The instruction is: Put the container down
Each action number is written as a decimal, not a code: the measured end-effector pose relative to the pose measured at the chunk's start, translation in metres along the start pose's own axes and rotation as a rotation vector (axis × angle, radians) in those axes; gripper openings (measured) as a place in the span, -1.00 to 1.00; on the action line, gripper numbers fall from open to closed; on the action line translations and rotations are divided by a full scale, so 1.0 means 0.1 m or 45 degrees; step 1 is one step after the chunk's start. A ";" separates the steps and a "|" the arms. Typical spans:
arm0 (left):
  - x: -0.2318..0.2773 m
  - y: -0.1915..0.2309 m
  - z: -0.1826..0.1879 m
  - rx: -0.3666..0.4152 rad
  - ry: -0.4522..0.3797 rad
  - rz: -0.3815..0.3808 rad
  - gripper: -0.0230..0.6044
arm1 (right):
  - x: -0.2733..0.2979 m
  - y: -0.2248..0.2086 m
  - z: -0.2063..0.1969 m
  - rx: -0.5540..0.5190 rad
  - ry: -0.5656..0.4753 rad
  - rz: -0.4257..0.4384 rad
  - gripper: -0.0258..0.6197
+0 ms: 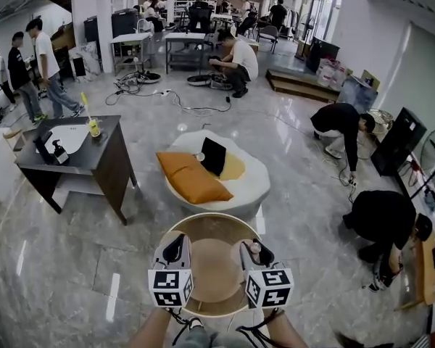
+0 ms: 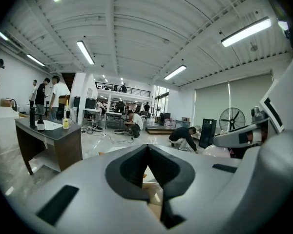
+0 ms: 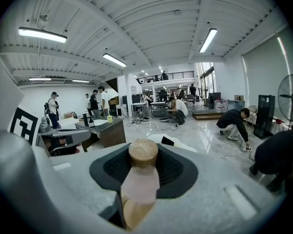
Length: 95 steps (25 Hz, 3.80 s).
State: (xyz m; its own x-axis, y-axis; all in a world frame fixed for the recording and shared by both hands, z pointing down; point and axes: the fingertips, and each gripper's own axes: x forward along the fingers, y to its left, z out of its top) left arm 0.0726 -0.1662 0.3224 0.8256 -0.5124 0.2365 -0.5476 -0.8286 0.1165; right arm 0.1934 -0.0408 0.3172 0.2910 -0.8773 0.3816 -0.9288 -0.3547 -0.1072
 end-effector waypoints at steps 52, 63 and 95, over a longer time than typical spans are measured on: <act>0.91 0.92 -2.80 -0.265 0.304 0.311 -0.94 | 1.90 -0.27 -2.34 -0.030 0.392 0.233 -0.51; 1.00 1.02 -3.15 -0.308 0.350 0.337 -0.94 | 2.74 -0.19 -2.51 -0.152 0.412 0.299 -0.51; 1.24 1.44 -3.46 -0.481 0.361 0.480 -0.94 | 4.25 0.09 -2.84 -0.341 0.453 0.395 -0.50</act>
State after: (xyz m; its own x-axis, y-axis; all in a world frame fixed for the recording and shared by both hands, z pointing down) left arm 0.0492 -0.2714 0.7025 0.5250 -0.6319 0.5702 -0.8489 -0.4374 0.2968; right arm 0.2439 -0.3246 0.7390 -0.0589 -0.7476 0.6616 -0.9982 0.0393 -0.0443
